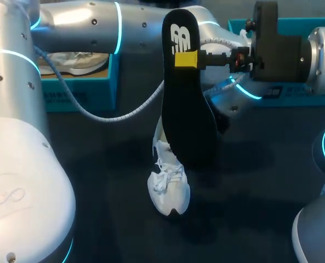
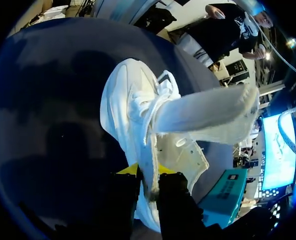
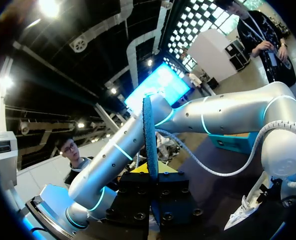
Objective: Take the shoe out of the shoebox, open the shoe tongue, remove and reinsert the insole, then place the shoe into the shoebox
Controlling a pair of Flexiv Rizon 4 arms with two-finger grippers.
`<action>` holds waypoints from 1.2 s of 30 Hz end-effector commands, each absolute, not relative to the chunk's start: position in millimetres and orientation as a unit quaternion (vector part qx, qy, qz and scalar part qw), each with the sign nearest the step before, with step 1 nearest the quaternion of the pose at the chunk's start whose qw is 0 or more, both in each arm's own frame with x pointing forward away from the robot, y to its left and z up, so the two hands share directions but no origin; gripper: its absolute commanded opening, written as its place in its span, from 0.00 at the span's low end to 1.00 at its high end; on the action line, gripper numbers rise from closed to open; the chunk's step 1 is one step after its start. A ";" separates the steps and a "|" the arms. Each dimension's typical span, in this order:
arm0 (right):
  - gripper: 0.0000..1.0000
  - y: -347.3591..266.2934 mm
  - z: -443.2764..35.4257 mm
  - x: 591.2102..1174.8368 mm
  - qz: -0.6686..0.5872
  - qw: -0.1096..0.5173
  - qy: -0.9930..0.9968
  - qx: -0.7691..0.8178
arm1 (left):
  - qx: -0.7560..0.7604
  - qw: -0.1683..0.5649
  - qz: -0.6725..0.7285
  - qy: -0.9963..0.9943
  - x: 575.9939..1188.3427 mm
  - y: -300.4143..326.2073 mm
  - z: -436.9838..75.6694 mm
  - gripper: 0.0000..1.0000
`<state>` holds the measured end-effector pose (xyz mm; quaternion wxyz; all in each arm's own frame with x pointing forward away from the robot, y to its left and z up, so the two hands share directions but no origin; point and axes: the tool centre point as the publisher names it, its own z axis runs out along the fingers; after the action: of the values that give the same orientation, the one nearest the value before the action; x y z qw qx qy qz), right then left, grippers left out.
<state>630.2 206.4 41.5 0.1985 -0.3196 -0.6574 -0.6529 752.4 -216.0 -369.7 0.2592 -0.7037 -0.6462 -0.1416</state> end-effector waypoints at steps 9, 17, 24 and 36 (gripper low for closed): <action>0.00 209.9 41.2 630.6 -0.653 0.198 -0.657 -0.321 | -0.697 0.230 -0.114 -0.670 755.9 -212.4 -346.1 1.00; 0.00 209.9 41.2 630.6 -0.653 0.198 -0.657 -0.321 | -0.684 0.166 -0.069 -0.707 776.2 -220.4 -304.7 1.00; 0.00 209.9 41.2 630.6 -0.653 0.198 -0.657 -0.321 | -0.673 0.093 -0.005 -0.734 783.5 -214.9 -272.6 1.00; 0.00 209.9 41.2 630.6 -0.653 0.198 -0.657 -0.321 | -0.667 0.029 0.052 -0.743 784.1 -182.4 -243.6 1.00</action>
<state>630.2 206.4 41.5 0.1985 -0.3196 -0.6574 -0.6529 786.9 -201.9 -248.3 0.1208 -0.6667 -0.7350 -0.0270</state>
